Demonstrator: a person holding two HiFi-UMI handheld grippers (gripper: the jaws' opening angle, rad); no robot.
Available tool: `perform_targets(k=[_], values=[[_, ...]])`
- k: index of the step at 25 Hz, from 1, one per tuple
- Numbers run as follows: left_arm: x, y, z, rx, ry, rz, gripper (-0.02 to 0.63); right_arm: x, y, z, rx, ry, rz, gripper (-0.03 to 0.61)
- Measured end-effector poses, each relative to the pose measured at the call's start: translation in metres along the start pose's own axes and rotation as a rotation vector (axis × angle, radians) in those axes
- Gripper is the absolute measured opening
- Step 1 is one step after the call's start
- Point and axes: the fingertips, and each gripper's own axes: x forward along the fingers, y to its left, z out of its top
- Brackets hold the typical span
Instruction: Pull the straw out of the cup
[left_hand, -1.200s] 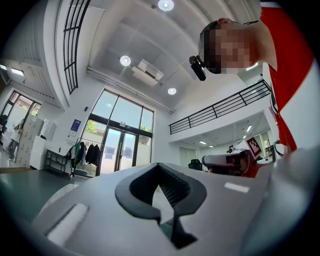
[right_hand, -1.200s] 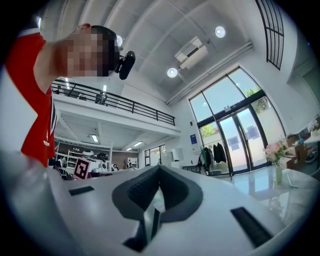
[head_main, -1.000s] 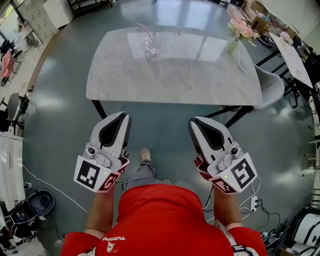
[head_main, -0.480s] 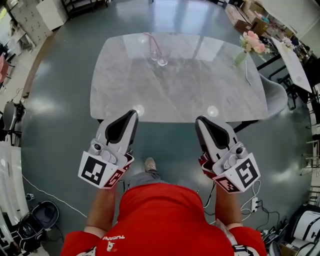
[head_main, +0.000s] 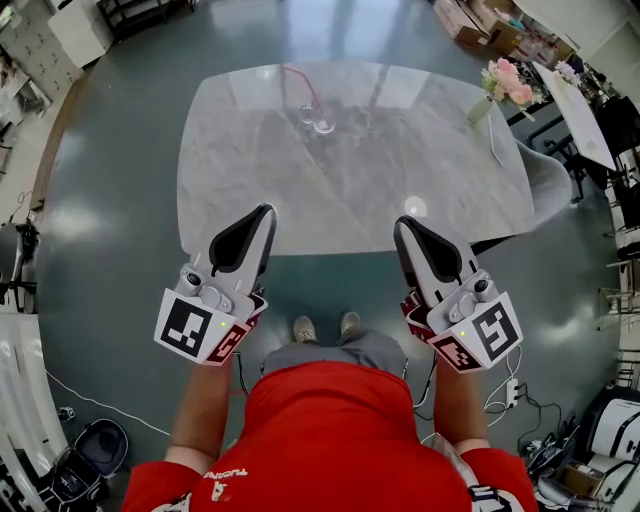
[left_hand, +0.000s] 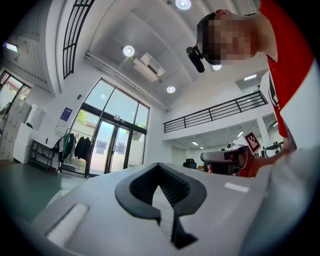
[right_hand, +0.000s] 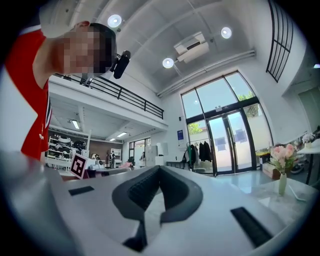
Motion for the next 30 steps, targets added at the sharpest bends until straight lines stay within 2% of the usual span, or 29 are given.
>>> perform_targets(k=[14, 30], values=[[0.026, 0.030, -0.011, 0.001, -0.007, 0.036, 0.005, 0.043, -0.032, -0.007, -0.045, 0.006, 0.030, 0.002], [0.134, 0.072, -0.042, 0.007, 0.060, 0.131, 0.005, 0.098, -0.148, -0.017, -0.062, 0.007, 0.113, 0.002]])
